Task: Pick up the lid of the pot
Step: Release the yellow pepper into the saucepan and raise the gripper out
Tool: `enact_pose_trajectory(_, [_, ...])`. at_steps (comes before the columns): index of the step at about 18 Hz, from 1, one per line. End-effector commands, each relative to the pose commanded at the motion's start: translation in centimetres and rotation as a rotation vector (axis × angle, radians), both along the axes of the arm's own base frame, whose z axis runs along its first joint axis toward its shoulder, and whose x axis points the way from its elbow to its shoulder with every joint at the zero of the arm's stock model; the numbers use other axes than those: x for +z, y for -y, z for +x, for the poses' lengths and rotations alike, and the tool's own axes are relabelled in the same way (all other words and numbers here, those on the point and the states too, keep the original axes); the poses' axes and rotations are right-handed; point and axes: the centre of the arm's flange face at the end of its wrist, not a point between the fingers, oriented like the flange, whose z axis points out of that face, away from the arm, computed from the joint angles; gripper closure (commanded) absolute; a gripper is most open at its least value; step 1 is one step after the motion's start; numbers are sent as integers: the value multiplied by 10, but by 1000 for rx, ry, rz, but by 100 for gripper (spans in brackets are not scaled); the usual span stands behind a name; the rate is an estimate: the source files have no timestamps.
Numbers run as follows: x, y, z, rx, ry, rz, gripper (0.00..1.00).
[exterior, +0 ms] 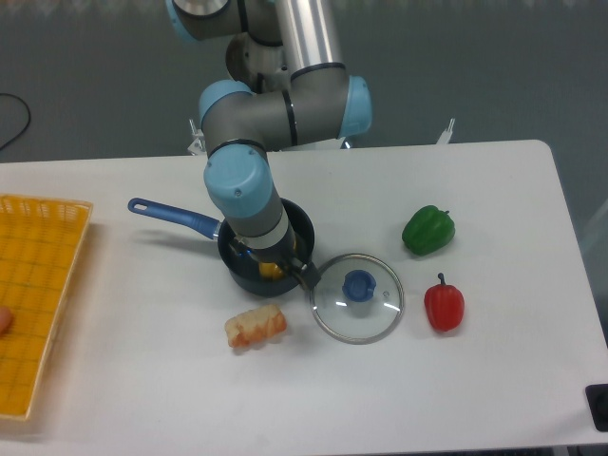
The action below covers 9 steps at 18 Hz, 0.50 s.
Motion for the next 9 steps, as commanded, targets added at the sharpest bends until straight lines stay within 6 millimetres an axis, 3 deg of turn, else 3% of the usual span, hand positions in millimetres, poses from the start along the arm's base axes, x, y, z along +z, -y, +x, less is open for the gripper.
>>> enact_pose_trajectory(2, [3,1,-4,6,-4,7,0])
enact_pose_trajectory(5, [17,7,-29,49,5,64,0])
enact_pose_trajectory(9, [21,36,-69,125,-1,73,0])
